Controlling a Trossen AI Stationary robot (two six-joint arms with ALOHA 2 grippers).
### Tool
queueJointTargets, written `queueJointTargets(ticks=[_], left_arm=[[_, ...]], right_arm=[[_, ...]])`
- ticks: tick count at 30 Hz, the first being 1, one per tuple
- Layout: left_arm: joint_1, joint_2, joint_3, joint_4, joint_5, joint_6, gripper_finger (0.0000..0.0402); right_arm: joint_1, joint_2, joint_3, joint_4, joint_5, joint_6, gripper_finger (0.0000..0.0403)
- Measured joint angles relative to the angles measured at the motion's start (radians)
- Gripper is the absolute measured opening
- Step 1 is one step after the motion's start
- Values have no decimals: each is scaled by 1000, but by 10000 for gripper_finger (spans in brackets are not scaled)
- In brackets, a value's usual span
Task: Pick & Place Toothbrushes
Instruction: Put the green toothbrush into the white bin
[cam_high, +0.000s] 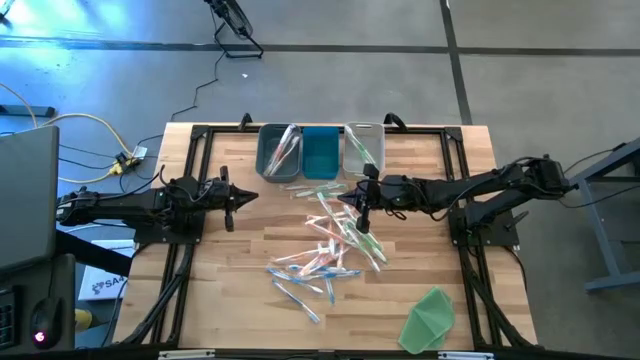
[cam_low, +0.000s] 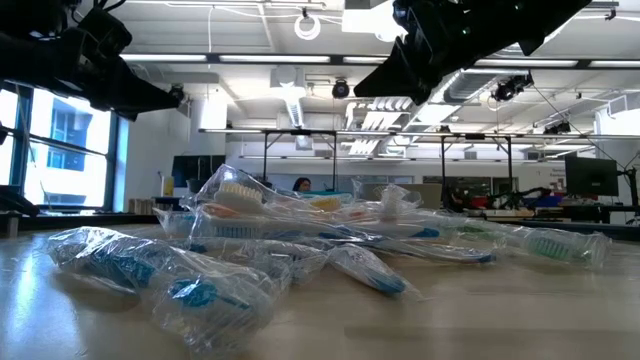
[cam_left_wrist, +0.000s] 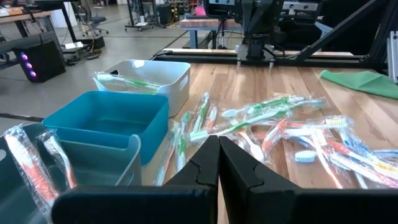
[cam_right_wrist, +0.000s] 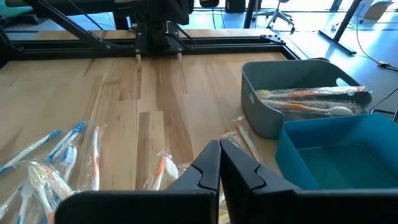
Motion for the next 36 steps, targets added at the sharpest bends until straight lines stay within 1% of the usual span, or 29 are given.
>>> queueJointTargets(ticks=[8, 13, 20, 24, 26, 28, 30, 33, 36], left_arm=[[0, 0, 0, 0, 0, 0, 1], [0, 0, 0, 0, -1, 0, 1], [0, 0, 0, 1, -1, -4, 1], [0, 0, 0, 1, -1, -4, 1], [0, 0, 0, 1, -2, -4, 1], [0, 0, 0, 1, -3, -4, 1], [0, 0, 0, 1, -6, -4, 1], [0, 0, 0, 1, -6, -4, 1], [0, 0, 0, 1, -6, -4, 1]], right_arm=[[0, 0, 0, 0, 0, 2, 2], [0, 5, 0, 1, 0, 63, 2], [0, 91, 0, 1, 7, 76, 2], [0, 137, -1, 5, 63, 79, 2], [0, 151, -1, 7, 71, 79, 6], [0, 169, -1, 12, 65, 80, 19], [0, 185, -1, 18, 54, 94, 42], [0, 212, -1, 41, 23, 149, 89], [-7, 239, -1, 47, -49, 179, 134]])
